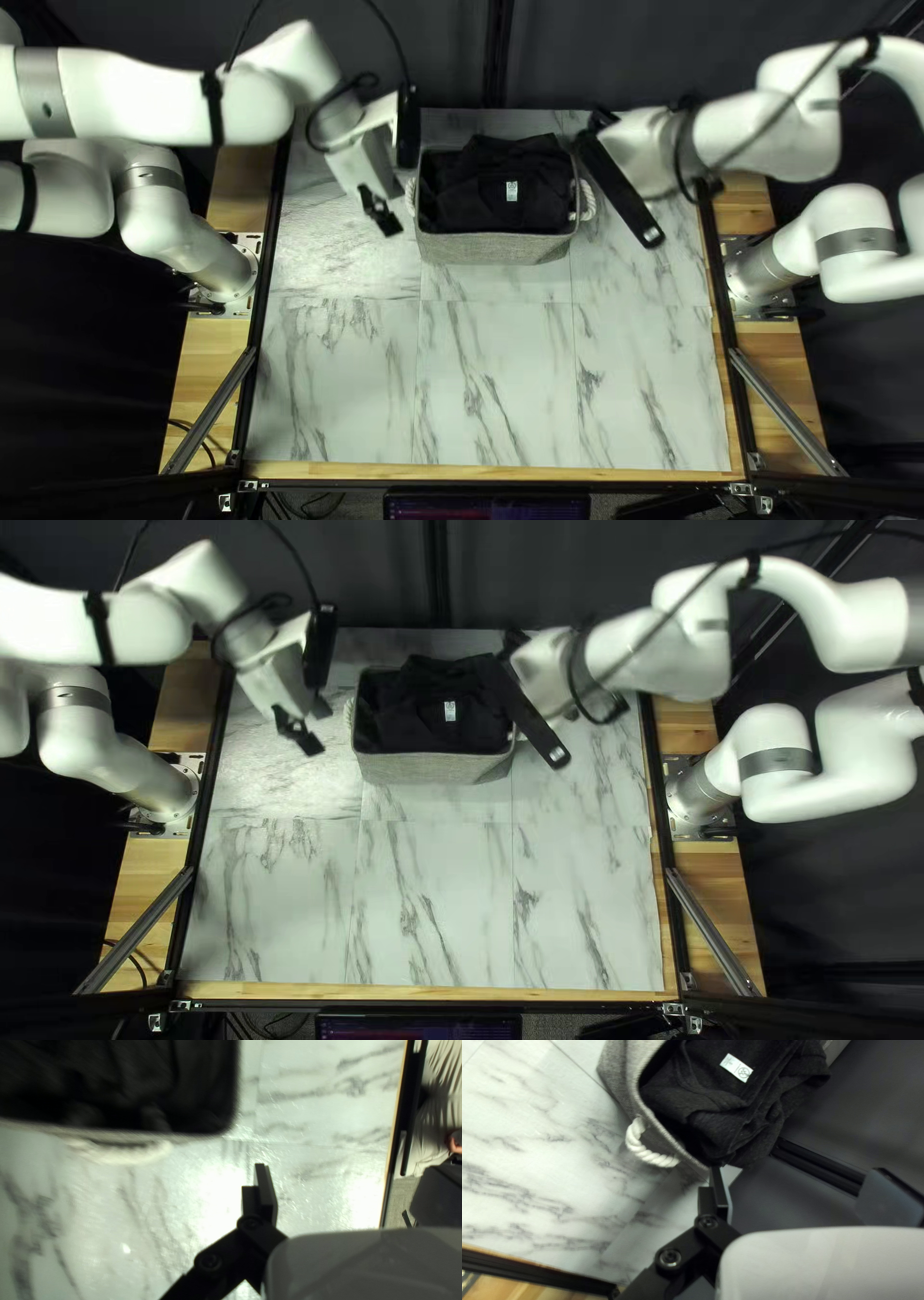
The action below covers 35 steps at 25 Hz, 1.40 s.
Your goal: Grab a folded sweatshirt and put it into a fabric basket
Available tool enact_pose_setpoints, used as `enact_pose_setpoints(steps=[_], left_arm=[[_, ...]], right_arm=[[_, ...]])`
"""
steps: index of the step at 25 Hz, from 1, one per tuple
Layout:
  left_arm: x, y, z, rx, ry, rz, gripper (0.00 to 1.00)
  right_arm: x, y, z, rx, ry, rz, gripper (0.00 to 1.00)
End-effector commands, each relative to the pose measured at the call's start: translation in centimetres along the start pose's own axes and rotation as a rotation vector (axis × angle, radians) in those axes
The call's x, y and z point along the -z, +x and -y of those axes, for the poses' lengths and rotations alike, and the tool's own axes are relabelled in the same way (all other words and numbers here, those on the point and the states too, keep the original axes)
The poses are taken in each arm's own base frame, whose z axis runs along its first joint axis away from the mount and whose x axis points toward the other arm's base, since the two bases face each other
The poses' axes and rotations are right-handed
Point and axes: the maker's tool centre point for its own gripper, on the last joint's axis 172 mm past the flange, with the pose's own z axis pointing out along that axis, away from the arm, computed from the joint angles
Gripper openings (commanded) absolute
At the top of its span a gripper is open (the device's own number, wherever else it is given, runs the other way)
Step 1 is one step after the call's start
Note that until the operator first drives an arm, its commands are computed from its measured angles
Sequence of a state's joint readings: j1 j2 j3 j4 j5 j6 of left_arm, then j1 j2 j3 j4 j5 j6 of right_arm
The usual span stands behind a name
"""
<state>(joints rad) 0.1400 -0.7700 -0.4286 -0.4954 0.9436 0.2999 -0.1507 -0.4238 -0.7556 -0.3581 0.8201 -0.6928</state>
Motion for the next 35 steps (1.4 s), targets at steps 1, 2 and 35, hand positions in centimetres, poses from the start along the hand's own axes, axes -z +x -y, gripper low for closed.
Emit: enact_pose_setpoints(steps=[1,2,35], left_arm=[[1.8,-2.7,-2.6,-0.087,0.056,0.014,1.0],[3.1,-3.3,-3.0,-0.1,0.073,0.019,1.0],[13.5,-3.6,-1.5,-0.005,0.235,0.085,1.0]], right_arm=[[-0.9,0.1,-1.2,-0.063,0.04,0.008,1.0],[-1.1,0.1,-1.3,-0.073,0.047,0.013,1.0],[-9.6,-0.7,1.9,-0.059,0.152,0.17,1.0]])
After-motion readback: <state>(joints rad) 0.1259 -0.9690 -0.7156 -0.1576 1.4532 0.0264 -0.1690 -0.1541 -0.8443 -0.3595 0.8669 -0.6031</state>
